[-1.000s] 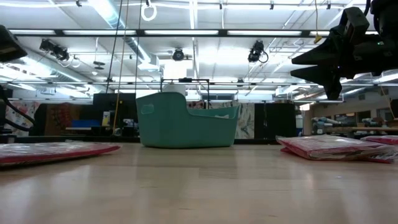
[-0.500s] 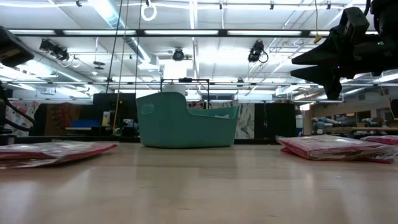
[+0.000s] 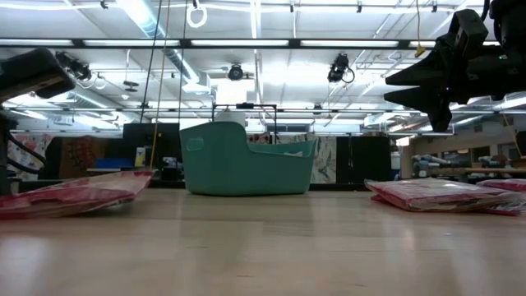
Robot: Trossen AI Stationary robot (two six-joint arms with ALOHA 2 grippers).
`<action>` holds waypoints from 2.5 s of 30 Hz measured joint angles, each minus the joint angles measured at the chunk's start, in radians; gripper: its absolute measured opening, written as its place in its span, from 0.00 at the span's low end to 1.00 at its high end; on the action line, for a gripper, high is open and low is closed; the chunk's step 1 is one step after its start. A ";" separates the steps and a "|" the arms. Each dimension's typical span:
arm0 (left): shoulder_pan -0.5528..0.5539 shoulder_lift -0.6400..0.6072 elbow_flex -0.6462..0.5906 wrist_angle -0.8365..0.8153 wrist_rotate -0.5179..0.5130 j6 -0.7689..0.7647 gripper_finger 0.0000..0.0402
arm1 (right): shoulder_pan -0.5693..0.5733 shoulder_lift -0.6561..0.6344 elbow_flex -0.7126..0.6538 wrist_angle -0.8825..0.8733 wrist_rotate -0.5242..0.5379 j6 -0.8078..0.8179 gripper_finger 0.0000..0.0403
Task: Sort popcorn bags into baskets
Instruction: Put the red popcorn bag into the green container
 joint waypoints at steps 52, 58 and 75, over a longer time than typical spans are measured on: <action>0.258 -0.373 -0.001 0.215 -0.152 0.119 0.00 | -0.038 0.173 0.256 0.203 -0.076 -0.155 0.39; 0.401 -0.425 -0.001 0.435 -0.065 0.162 0.00 | -0.038 0.236 0.317 0.202 -0.147 -0.149 0.39; 1.019 -0.404 0.000 0.871 0.465 0.386 0.00 | -0.034 0.296 0.364 0.207 -0.204 -0.184 0.39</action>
